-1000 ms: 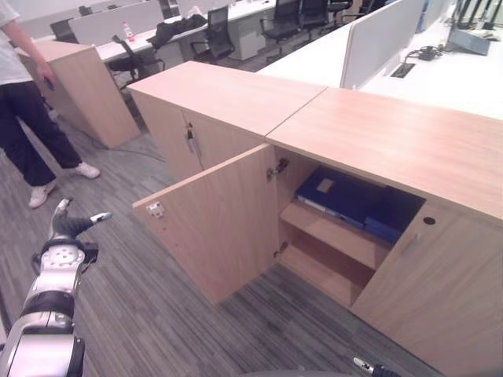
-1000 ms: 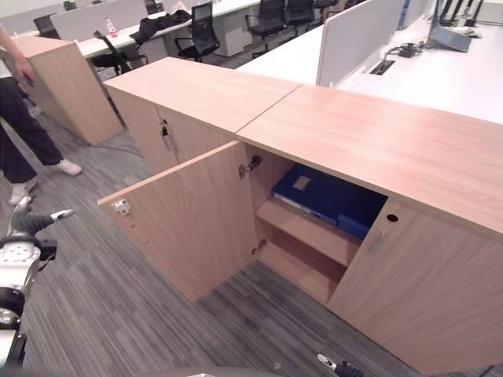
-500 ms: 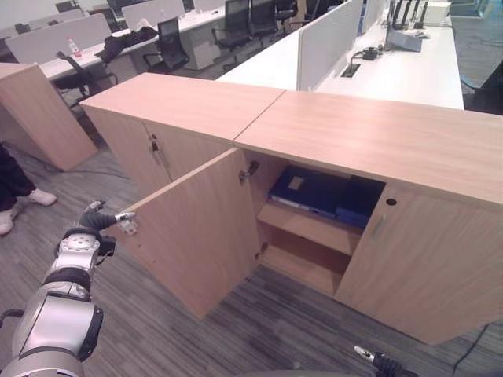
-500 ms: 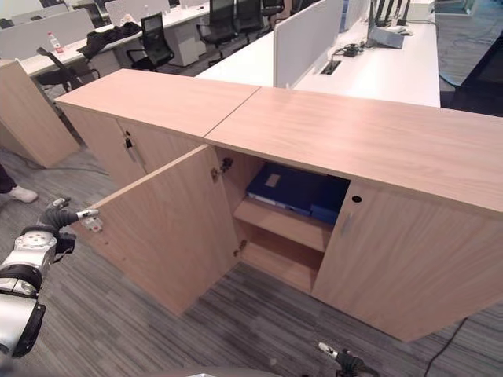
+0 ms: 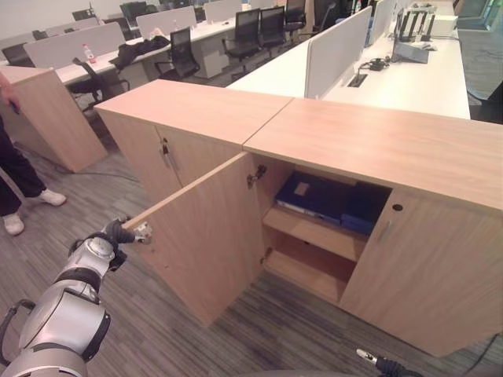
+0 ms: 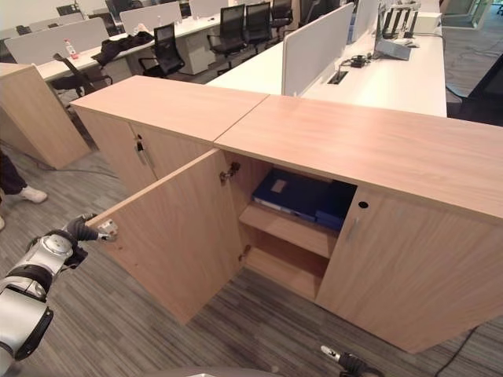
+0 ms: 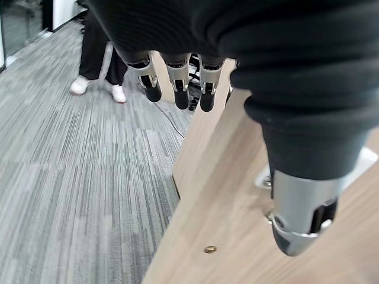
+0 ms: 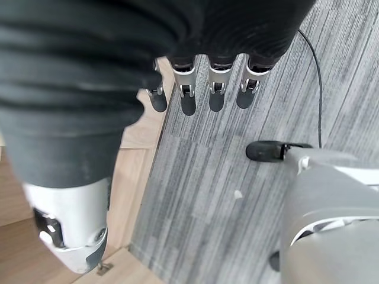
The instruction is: Put the empty folder in the office cabinet
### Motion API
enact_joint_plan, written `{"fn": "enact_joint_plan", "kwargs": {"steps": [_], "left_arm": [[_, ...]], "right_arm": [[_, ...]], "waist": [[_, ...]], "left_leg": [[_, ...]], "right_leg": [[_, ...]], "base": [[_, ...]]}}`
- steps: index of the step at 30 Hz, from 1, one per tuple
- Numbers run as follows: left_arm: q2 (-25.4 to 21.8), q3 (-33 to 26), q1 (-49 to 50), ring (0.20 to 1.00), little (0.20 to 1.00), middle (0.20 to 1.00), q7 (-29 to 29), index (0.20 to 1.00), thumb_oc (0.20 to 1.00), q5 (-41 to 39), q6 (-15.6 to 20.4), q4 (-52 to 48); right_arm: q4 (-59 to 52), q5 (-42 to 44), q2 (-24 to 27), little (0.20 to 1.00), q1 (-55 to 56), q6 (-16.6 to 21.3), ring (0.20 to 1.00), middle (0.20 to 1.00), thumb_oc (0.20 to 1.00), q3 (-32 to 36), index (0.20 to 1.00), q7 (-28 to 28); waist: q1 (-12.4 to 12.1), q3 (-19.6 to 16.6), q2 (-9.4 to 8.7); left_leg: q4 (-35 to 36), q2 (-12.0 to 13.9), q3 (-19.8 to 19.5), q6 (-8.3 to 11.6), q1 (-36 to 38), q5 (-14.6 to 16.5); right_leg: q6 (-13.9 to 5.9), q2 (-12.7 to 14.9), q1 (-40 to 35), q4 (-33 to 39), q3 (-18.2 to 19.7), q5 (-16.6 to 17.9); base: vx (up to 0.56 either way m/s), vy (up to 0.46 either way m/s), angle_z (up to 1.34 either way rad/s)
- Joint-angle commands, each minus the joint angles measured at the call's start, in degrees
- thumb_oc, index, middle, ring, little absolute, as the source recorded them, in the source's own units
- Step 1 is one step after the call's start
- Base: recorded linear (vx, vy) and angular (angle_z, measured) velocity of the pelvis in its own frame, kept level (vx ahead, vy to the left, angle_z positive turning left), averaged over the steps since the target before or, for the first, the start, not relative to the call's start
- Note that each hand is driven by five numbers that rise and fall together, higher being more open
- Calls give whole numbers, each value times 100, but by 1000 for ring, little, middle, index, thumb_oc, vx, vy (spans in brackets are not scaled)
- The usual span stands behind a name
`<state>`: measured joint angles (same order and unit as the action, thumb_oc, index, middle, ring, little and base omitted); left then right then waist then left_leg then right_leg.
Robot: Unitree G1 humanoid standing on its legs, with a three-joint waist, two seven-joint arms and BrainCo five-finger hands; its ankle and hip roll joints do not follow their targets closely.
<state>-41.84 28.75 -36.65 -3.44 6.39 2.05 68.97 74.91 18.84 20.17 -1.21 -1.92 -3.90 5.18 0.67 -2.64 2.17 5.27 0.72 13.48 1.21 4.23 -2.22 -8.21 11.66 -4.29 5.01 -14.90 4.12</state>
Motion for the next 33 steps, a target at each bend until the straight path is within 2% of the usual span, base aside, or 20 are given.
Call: {"fn": "enact_joint_plan", "kwargs": {"steps": [1,3,4,8,9,12,13,15,17,19,26,30,33], "left_arm": [[243,257,133,1000,1000,1000,-855,1000,1000,418,322,-409],[256,176,262,1000,1000,1000,-849,1000,1000,234,343,-593],[352,-12,581,1000,1000,1000,-873,1000,1000,-337,417,-1395],[313,-167,1322,1000,1000,1000,-961,1000,1000,-1933,696,-3615],[306,-172,1329,1000,1000,1000,-962,1000,1000,-1936,690,-3626],[382,-194,1691,1000,1000,1000,-1156,1000,1000,-2701,749,-4525],[515,-164,1951,1000,1000,1000,-1345,1000,1000,-3322,762,-5267],[842,-71,2242,1000,1000,1000,-1587,1000,1000,-4211,683,-6072],[932,-16,2294,1000,1000,1000,-1689,1000,1000,-4445,643,-6310],[1259,119,2335,1000,1000,1000,-1830,1000,1000,-5289,476,-6848],[1580,425,2022,1000,1000,1000,-1826,1000,1000,-5867,414,-7331],[1658,595,1732,1000,1000,1000,-1698,1000,1000,-5659,508,-7301],[1824,514,1585,1000,1000,1000,-1544,1000,1000,-5436,570,-6798]], "right_arm": [[454,-189,-111,1000,-459,141,1000,1000,1000,-176,1000,128],[438,-175,-135,1000,-451,163,1000,1000,1000,-163,1000,133],[424,-99,-194,1000,-429,206,1000,1000,1000,-104,1000,127],[468,234,-344,1000,-382,312,1000,1000,1000,194,1000,68],[468,234,-346,1000,-383,312,1000,1000,1000,190,1000,68],[519,406,-401,1000,-365,343,1000,1000,1000,315,1000,57],[567,537,-456,1000,-343,364,1000,1000,1000,420,1000,58],[630,654,-556,1000,-303,370,1000,1000,1000,487,1000,45],[640,694,-583,1000,-287,367,1000,1000,1000,509,1000,42],[685,813,-686,1000,-216,364,1000,1000,1000,546,1000,6],[645,1098,-811,1000,-199,367,1000,1000,1000,512,1000,-39],[615,1200,-846,1000,-214,373,1000,1000,1000,455,1000,-74],[557,1187,-863,1000,-198,369,1000,1000,1000,329,1000,-70]], "waist": [[76,119,-321],[55,121,-321],[-3,127,-325],[-111,167,-327],[-105,154,-334],[-146,160,-344],[-172,173,-358],[-189,189,-381],[-189,192,-385],[-170,218,-427],[-70,235,-479],[-14,247,-471],[121,234,-469]], "left_leg": [[-27,-203,-398,-124,73,759],[-27,-206,-419,-123,73,759],[-27,-219,-488,-127,63,762],[-27,-228,-633,-132,80,787],[-27,-235,-634,-135,60,774],[-27,-245,-686,-138,60,776],[-27,-251,-720,-143,63,785],[-27,-246,-759,-141,43,776],[-27,-245,-774,-140,37,773],[-27,-228,-797,-122,19,764],[-27,-133,-757,-73,22,753],[-27,-45,-685,-34,45,747],[-27,89,-542,34,97,730]], "right_leg": [[-585,546,100,-41,-178,153],[-583,551,92,-40,-192,145],[-582,562,59,-32,-258,128],[-584,579,-33,-21,-398,93],[-583,585,-16,-17,-399,104],[-584,591,-38,-12,-450,95],[-581,593,-61,-9,-471,88],[-567,593,-71,-9,-500,84],[-562,589,-75,-9,-505,83],[-539,565,-83,-1,-520,73],[-474,465,-57,-1,-453,21],[-422,383,-30,-1,-362,-25],[-364,254,31,-1,-189,-98]], "base": [[-15,-16,7],[-7,-13,13],[9,-17,17],[9,-13,16],[14,-8,16],[9,-4,20],[26,-2,8],[18,-8,6],[5,-14,5],[-9,-35,1],[-8,-27,-2],[-20,-62,-10],[-16,-69,-14]]}}
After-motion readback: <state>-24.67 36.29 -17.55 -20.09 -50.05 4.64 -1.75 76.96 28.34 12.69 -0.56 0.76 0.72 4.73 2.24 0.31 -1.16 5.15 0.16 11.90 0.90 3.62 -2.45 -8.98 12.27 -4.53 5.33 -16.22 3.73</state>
